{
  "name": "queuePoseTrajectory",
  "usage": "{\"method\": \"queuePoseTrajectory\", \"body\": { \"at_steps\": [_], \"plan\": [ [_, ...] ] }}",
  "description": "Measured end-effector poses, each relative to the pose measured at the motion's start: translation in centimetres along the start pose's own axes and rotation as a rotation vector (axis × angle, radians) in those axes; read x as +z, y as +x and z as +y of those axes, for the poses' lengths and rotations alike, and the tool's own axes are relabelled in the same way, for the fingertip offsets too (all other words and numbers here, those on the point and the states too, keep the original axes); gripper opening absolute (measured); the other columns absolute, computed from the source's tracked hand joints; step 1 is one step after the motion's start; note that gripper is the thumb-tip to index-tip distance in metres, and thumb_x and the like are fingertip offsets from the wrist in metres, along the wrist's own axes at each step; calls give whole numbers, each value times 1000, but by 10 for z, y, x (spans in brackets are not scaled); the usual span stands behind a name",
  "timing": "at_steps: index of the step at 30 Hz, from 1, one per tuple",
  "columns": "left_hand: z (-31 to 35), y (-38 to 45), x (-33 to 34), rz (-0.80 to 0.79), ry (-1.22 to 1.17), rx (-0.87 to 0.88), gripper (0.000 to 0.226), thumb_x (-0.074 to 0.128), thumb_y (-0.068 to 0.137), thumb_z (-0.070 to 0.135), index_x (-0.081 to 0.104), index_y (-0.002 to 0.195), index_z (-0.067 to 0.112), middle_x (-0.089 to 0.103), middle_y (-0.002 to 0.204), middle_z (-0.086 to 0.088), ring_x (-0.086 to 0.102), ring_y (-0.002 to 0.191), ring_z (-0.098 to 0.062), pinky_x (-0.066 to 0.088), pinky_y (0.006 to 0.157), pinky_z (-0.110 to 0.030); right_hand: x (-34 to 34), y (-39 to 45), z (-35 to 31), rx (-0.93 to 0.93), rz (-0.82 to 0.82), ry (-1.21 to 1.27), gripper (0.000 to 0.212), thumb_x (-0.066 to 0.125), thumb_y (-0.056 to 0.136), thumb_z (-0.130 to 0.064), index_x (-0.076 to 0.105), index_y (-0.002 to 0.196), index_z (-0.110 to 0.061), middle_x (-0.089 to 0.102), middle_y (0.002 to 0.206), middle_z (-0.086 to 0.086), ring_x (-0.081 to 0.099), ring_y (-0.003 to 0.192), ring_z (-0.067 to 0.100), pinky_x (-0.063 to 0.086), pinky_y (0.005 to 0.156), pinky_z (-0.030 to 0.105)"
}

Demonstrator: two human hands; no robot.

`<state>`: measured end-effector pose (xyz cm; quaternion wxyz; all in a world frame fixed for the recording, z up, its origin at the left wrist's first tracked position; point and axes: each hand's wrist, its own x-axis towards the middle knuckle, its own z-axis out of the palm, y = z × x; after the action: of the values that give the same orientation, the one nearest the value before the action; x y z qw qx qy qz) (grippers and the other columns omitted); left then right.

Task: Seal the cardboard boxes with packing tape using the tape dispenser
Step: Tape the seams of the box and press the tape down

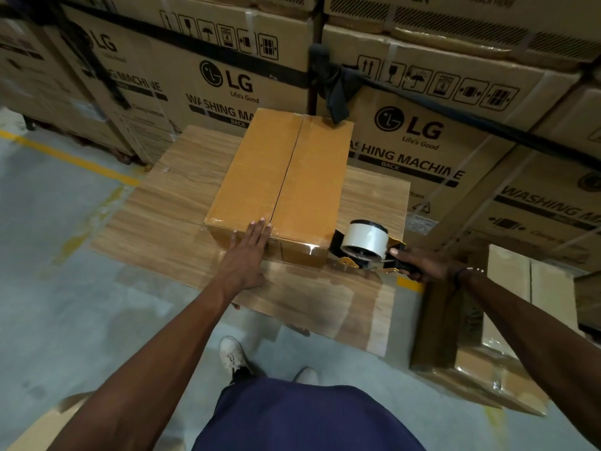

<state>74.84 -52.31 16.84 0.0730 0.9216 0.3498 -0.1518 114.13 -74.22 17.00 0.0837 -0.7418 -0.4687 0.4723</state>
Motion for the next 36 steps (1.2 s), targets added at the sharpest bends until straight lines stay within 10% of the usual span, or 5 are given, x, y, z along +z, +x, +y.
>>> {"method": "queuePoseTrajectory", "body": {
  "at_steps": [10,15,20,24,36],
  "plan": [
    [5,0,-3,-25,6,-18,133,79,79,38,-25,159,13,-28,168,-7,-18,157,-28,0,127,-54,-6,-6,-42,96,53,170,44,43,103,-62,57,79,-29,53,63,2,46,52,17,38,37,18],
    [3,0,-1,-17,-8,-12,136,81,77,38,-24,159,12,-29,168,-8,-18,157,-29,1,126,-55,-9,9,-27,84,255,91,92,38,83,-93,61,73,-5,51,57,11,45,49,22,38,52,30],
    [5,1,0,-16,2,-14,137,81,76,41,-25,159,11,-29,167,-8,-19,157,-29,1,126,-55,23,1,9,134,545,22,62,33,98,-78,73,77,-36,68,76,2,65,79,28,49,76,38],
    [5,0,3,2,3,-22,137,81,76,41,-24,159,11,-29,167,-8,-18,157,-29,4,127,-56,65,19,4,272,645,-36,82,28,92,-85,77,88,-20,68,79,10,67,79,33,46,66,36],
    [6,-1,0,5,-37,-18,134,81,77,39,-20,161,13,-28,168,-6,-18,157,-27,3,127,-56,145,54,-2,342,575,140,37,75,90,-24,59,106,5,64,106,29,60,104,46,40,75,39]
  ]
}}
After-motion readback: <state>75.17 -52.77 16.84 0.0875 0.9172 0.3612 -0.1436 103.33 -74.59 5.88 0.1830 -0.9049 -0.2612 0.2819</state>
